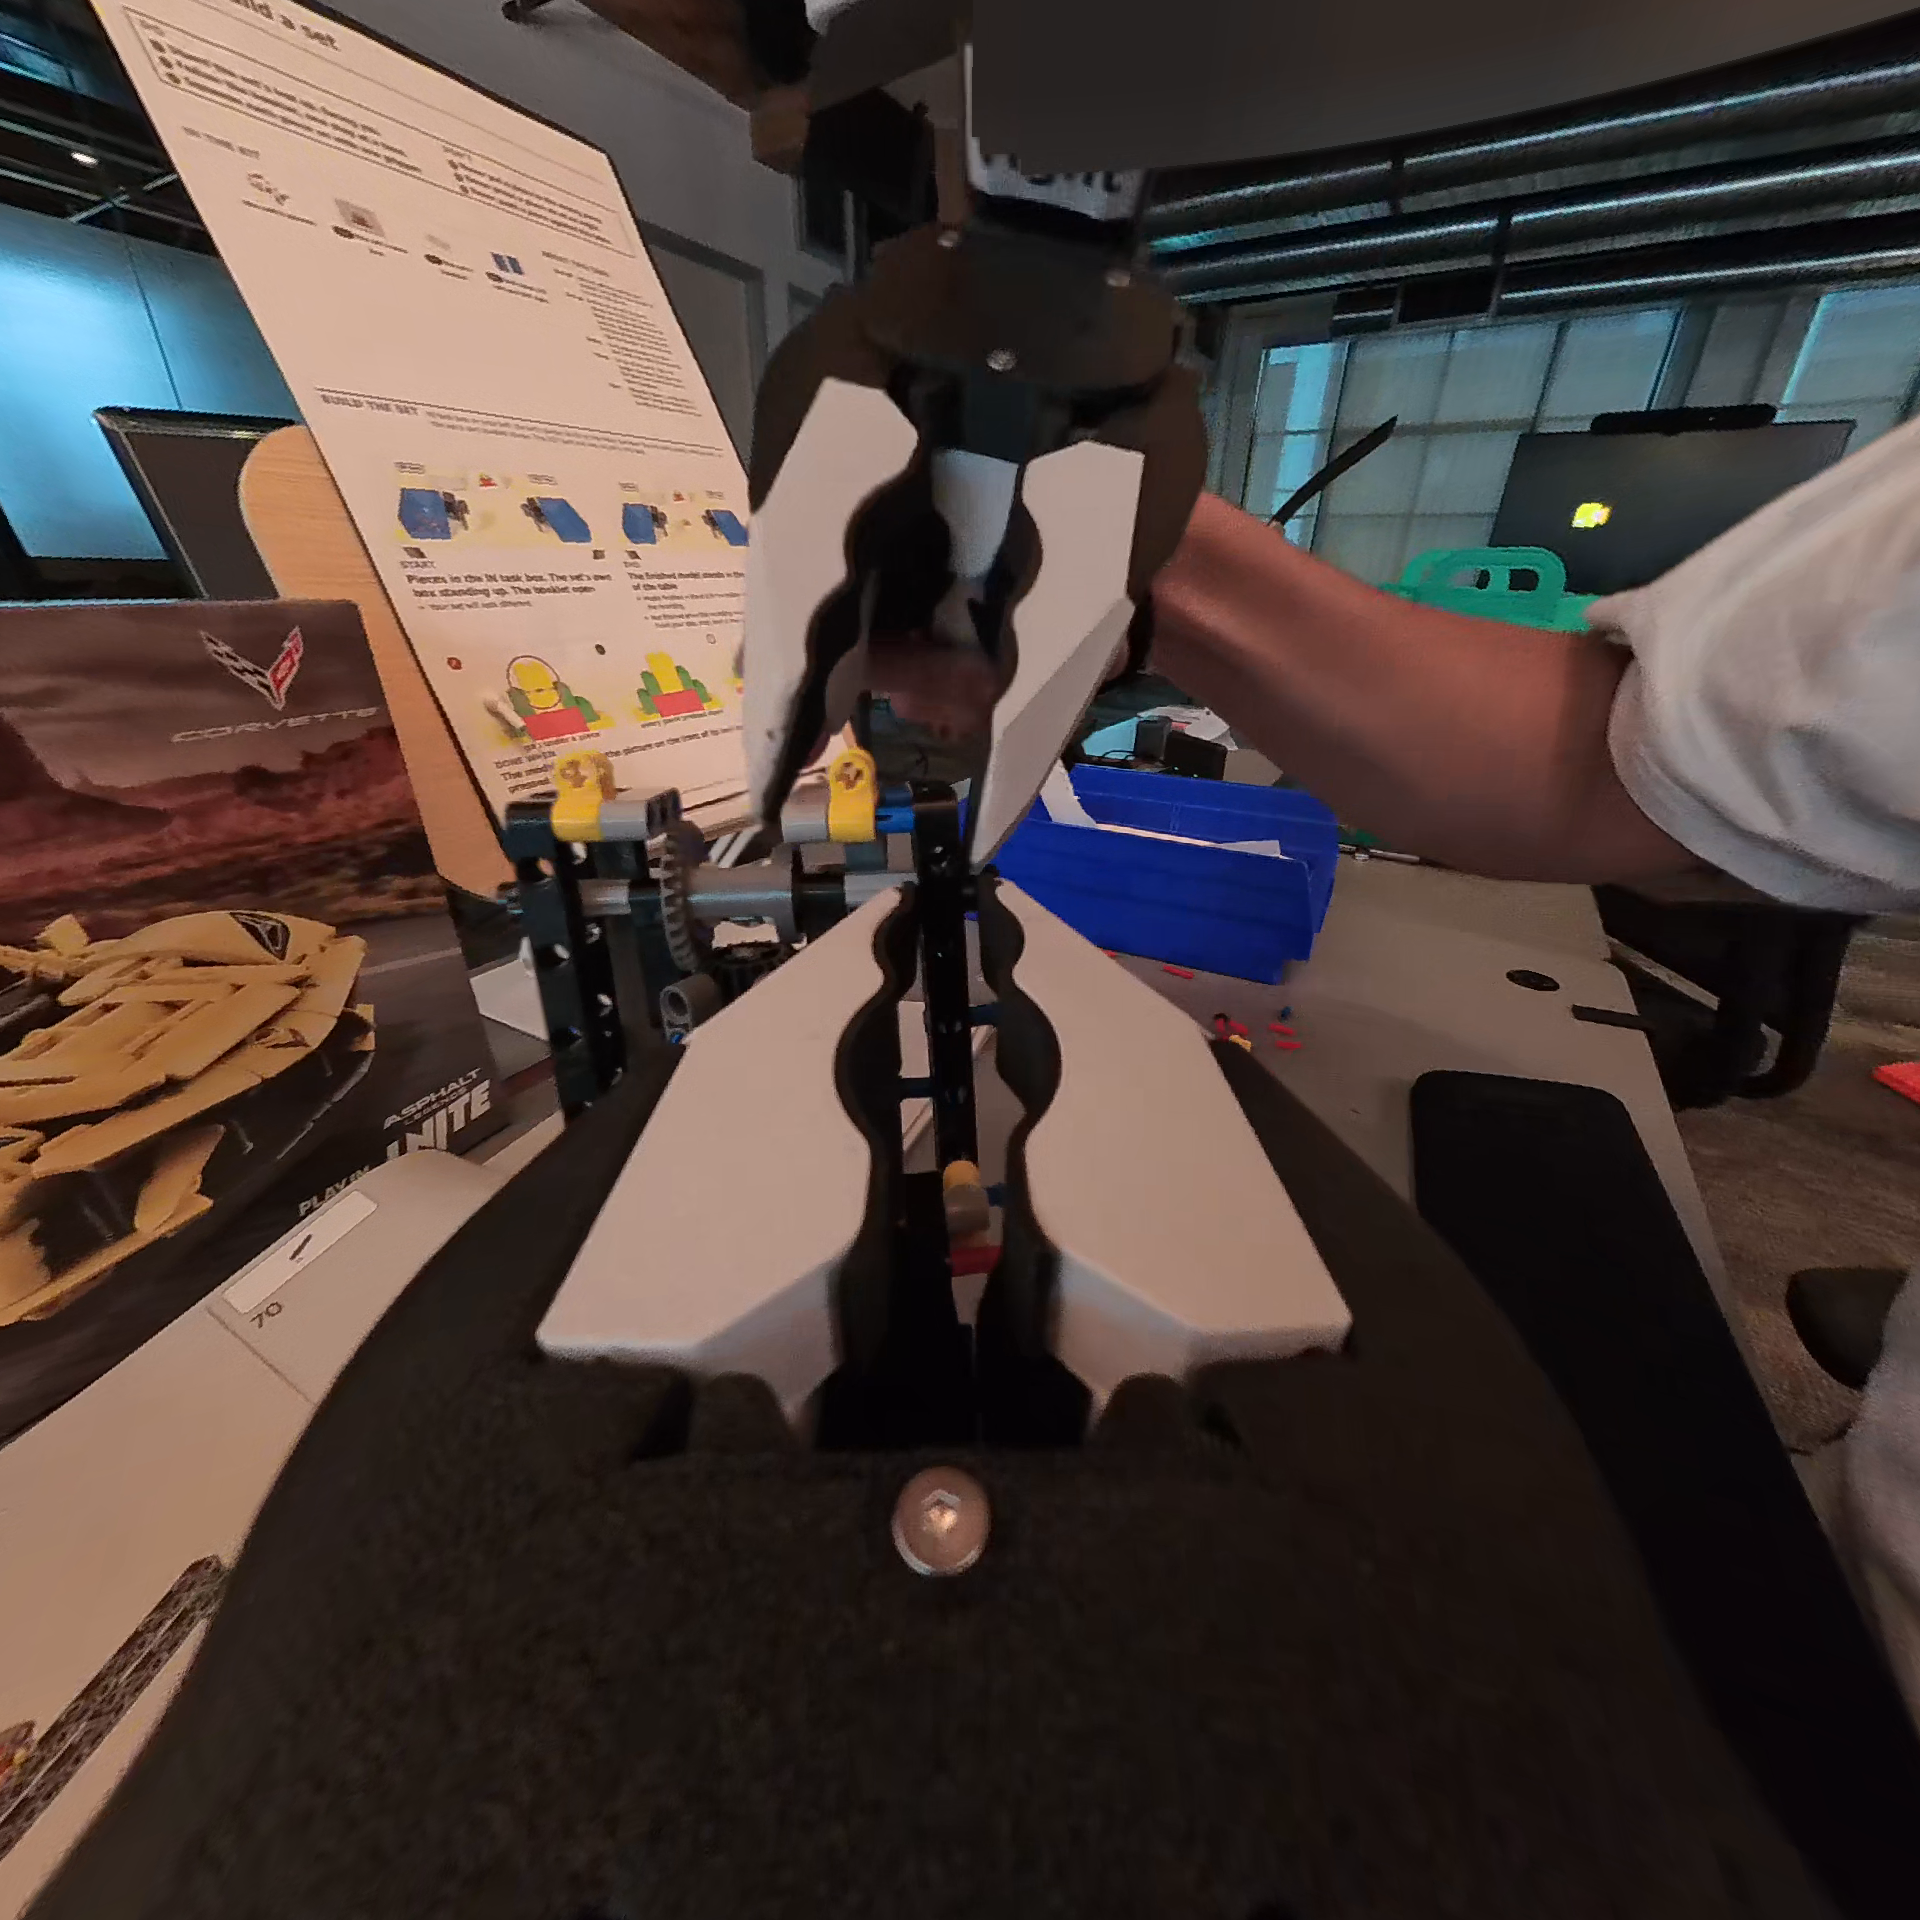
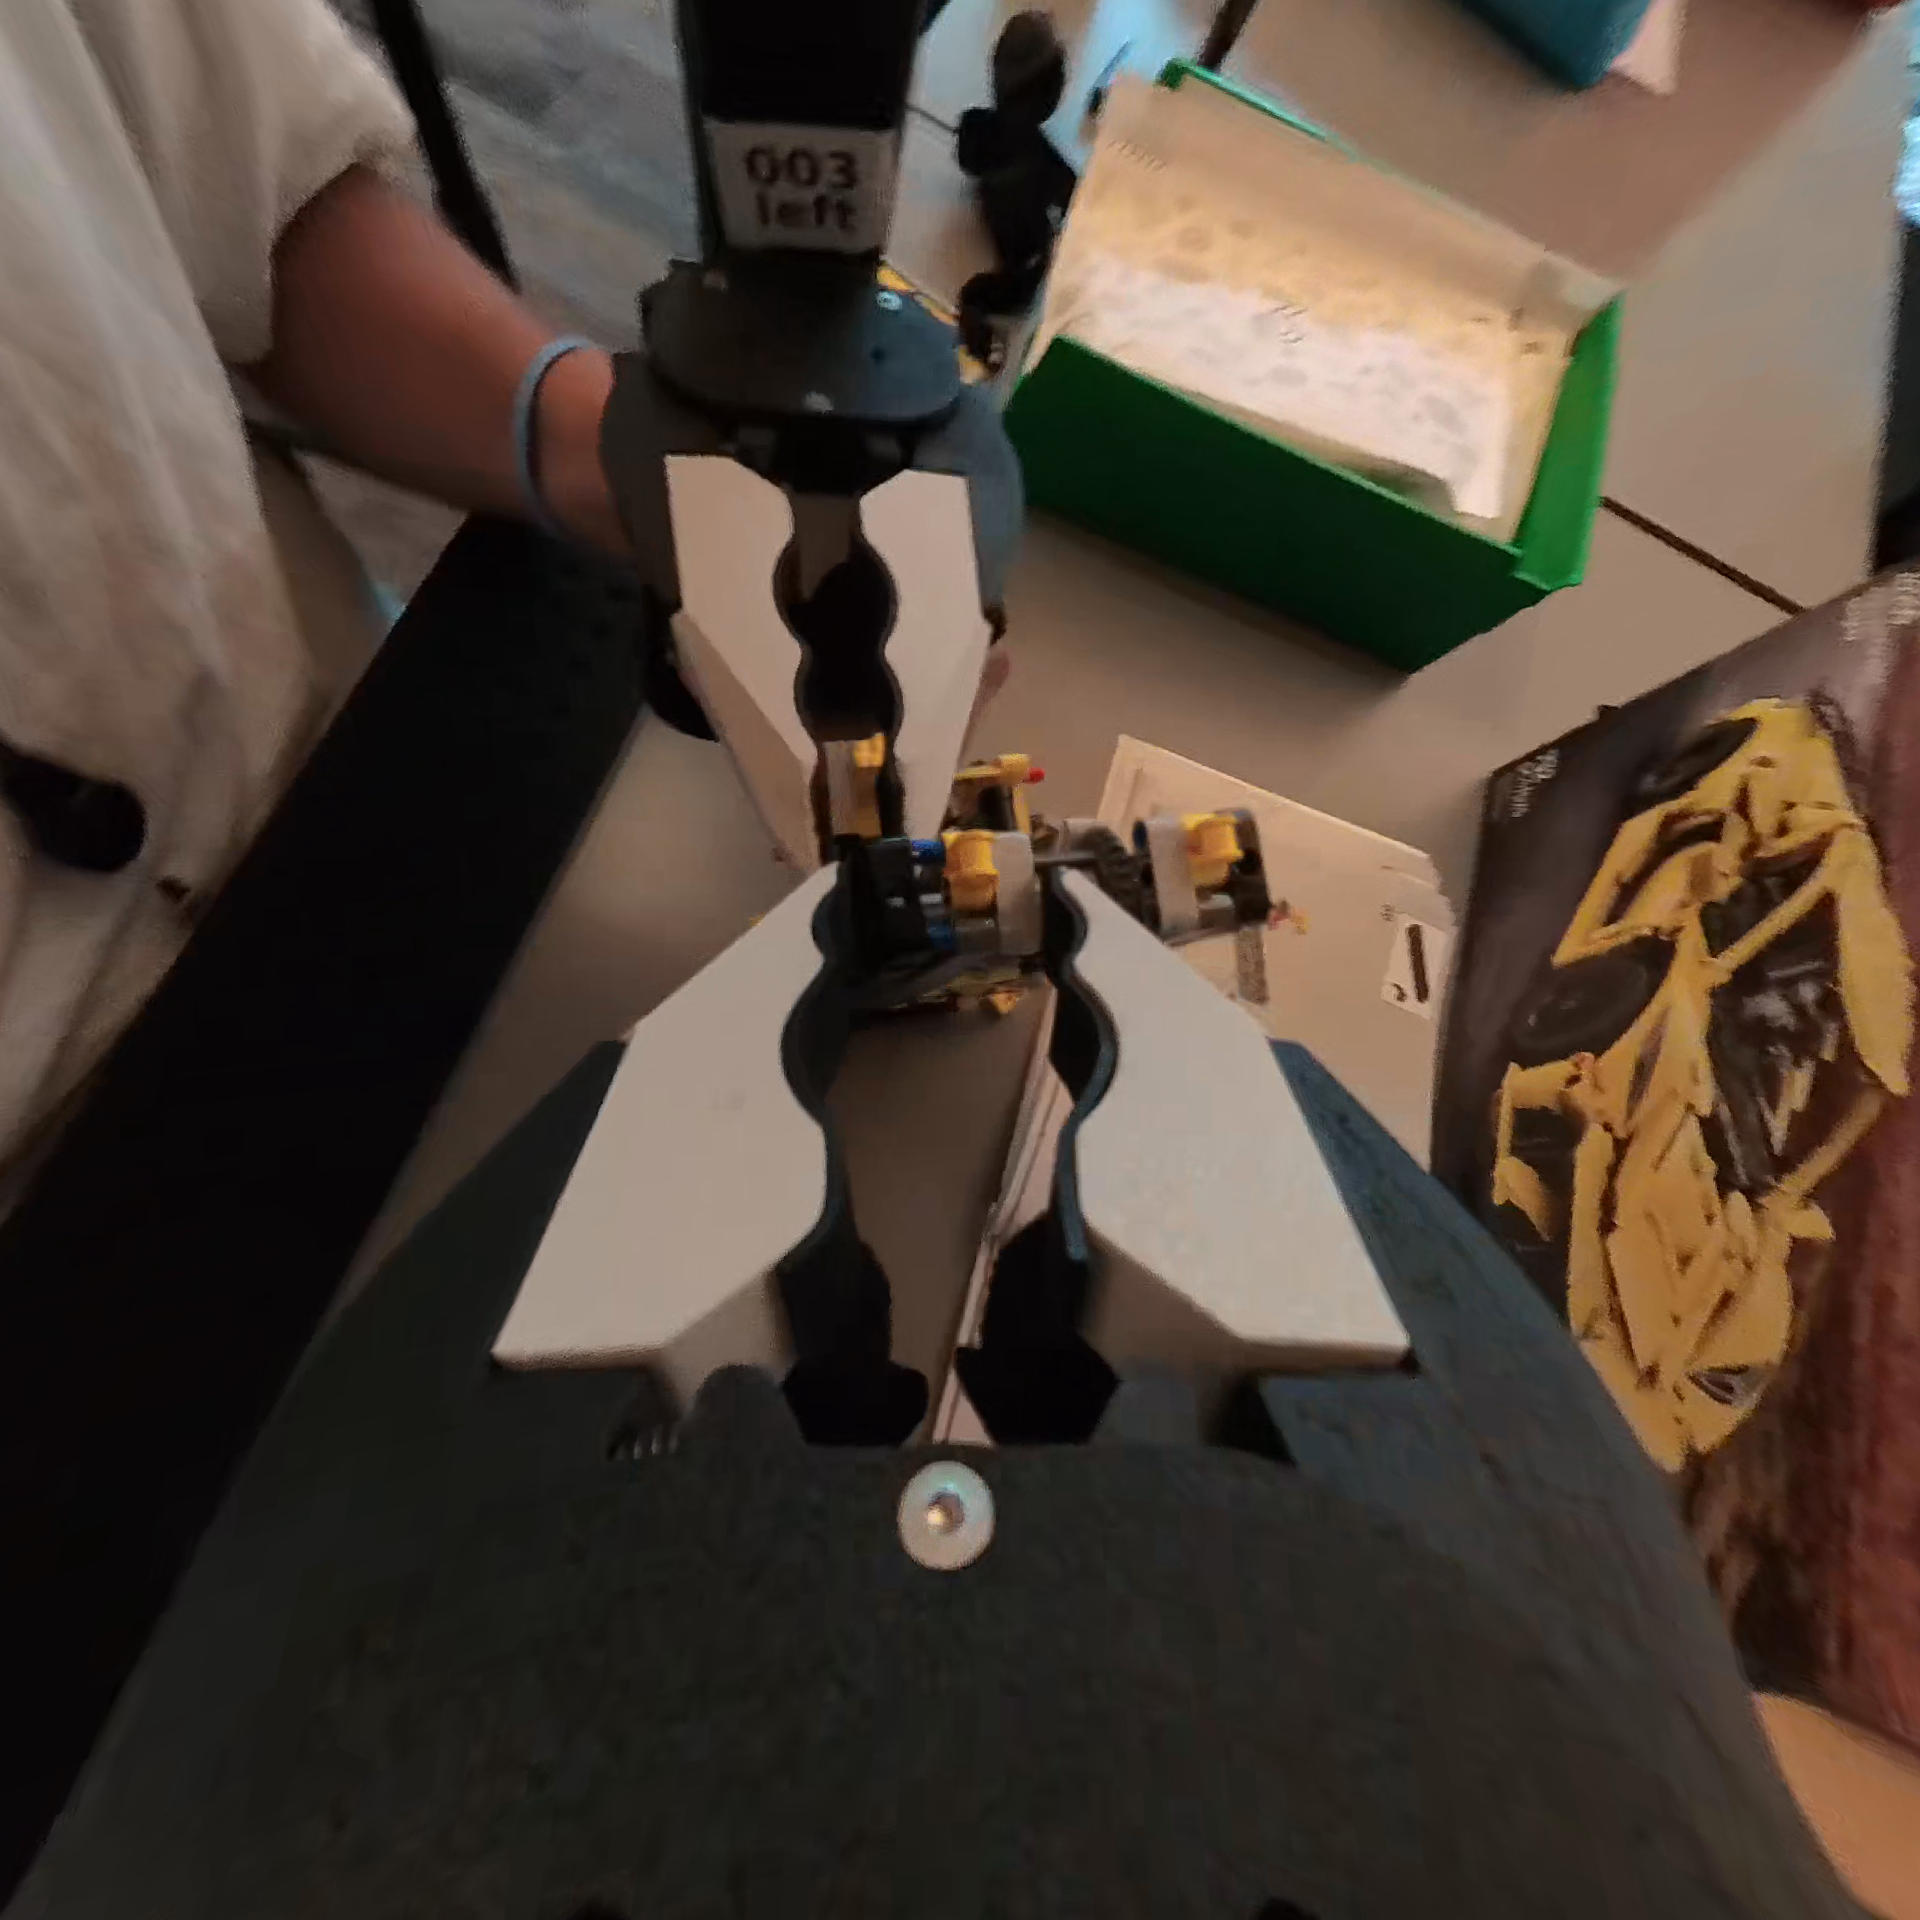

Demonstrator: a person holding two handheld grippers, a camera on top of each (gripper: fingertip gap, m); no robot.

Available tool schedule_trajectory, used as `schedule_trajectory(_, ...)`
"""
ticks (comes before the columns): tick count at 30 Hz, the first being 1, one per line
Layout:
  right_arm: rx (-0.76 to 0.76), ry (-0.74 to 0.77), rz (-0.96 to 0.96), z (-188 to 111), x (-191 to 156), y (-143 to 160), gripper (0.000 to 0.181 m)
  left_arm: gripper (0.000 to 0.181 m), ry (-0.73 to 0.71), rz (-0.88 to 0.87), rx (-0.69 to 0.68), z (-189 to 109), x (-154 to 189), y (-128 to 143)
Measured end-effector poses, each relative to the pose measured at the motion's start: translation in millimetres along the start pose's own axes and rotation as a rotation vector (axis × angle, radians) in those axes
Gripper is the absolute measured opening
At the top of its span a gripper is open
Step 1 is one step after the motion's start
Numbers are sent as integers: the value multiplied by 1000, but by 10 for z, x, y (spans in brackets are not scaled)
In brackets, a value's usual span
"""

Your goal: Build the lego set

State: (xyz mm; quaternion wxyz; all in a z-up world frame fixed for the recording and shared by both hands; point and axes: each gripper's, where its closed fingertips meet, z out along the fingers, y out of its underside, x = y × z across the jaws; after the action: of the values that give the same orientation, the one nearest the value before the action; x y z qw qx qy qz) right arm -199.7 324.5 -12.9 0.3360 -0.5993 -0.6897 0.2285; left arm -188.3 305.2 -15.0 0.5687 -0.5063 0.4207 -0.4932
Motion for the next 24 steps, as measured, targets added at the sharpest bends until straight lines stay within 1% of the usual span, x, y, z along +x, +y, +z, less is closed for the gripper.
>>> schedule_trajectory(3,-41,-70,-30,24,-41,-16,33,11,18,8,-4,3,30,7)
schedule_trajectory(7,-121,-169,-22,34,-122,3,32,11,47,28,-15,24,91,27)
schedule_trajectory(11,-163,-180,-32,30,-98,24,32,11,30,35,-14,38,69,27)
schedule_trajectory(14,-162,-191,-20,5,-97,53,32,17,-55,99,9,25,39,10)
schedule_trajectory(16,-154,-191,-15,-8,-93,66,32,16,-88,123,41,-32,37,-49)
schedule_trajectory(19,-142,-194,-40,15,-136,29,32,17,-47,97,49,-50,71,-120)
schedule_trajectory(21,-142,-193,-59,39,-152,-3,32,14,-12,67,46,-40,83,-153)
schedule_trajectory(23,-151,-189,-60,46,-138,-12,32,0,14,34,29,-37,79,-153)
schedule_trajectory(24,-150,-189,-58,51,-134,-17,32,0,8,27,22,-41,57,-152)
